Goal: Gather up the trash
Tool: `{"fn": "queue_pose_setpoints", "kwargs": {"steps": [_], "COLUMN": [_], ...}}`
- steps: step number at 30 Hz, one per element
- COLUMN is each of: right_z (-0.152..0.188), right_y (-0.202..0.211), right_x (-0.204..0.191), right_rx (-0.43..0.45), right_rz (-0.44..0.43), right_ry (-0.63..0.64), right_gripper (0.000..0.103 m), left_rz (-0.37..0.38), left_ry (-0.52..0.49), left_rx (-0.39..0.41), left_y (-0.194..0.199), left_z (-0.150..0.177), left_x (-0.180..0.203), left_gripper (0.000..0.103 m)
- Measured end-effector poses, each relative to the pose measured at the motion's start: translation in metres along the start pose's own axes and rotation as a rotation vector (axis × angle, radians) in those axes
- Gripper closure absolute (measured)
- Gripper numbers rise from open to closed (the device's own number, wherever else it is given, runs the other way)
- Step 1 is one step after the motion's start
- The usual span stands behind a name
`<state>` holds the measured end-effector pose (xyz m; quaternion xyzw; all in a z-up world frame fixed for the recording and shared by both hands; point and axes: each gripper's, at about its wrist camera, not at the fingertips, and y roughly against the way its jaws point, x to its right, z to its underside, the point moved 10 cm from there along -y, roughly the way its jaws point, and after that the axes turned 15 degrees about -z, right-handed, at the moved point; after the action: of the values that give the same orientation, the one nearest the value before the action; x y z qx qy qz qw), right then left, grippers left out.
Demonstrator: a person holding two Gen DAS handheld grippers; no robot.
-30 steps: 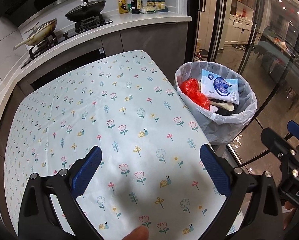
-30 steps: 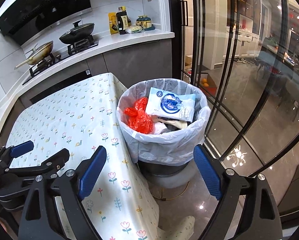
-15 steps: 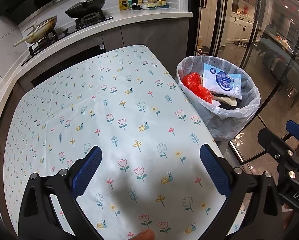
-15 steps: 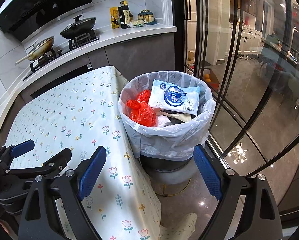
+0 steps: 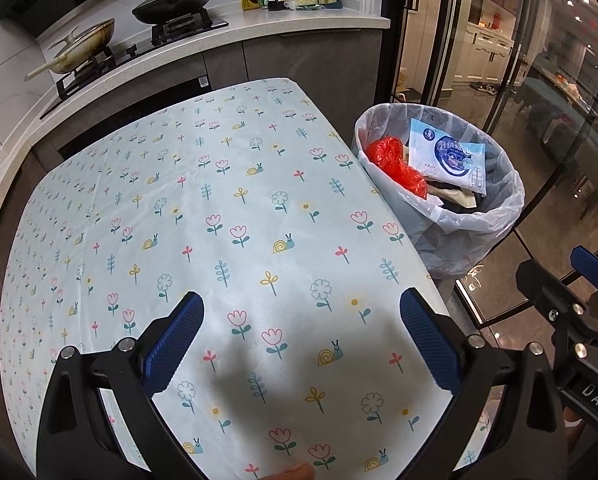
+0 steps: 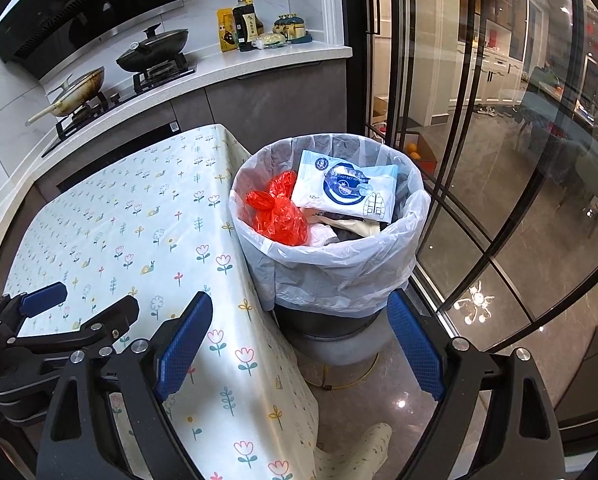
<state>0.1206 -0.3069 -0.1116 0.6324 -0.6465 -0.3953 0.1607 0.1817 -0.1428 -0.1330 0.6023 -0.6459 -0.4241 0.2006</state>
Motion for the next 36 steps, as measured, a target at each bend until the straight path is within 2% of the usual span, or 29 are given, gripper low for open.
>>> {"fn": "queue_pose_setpoints", "kwargs": {"steps": [15,36], "right_z": [0.010,0.014], "right_y": [-0.005,-0.008], "right_x": [0.005,0.005], "right_rx": [-0.022,-0.024], "right_rz": [0.008,0.007], "right_ry": [-0.003,-0.006], "right_gripper": [0.018,0.018], "left_rz": [-0.021,-0.030], "left_ry": [0.018,-0.007], "left_rx": [-0.026,-0.032], "left_y": [-0.007,-0.010], "left_z": [0.005,0.013], "left_x": [0.000,-0.001], "left_gripper": [0.009,0.009]}}
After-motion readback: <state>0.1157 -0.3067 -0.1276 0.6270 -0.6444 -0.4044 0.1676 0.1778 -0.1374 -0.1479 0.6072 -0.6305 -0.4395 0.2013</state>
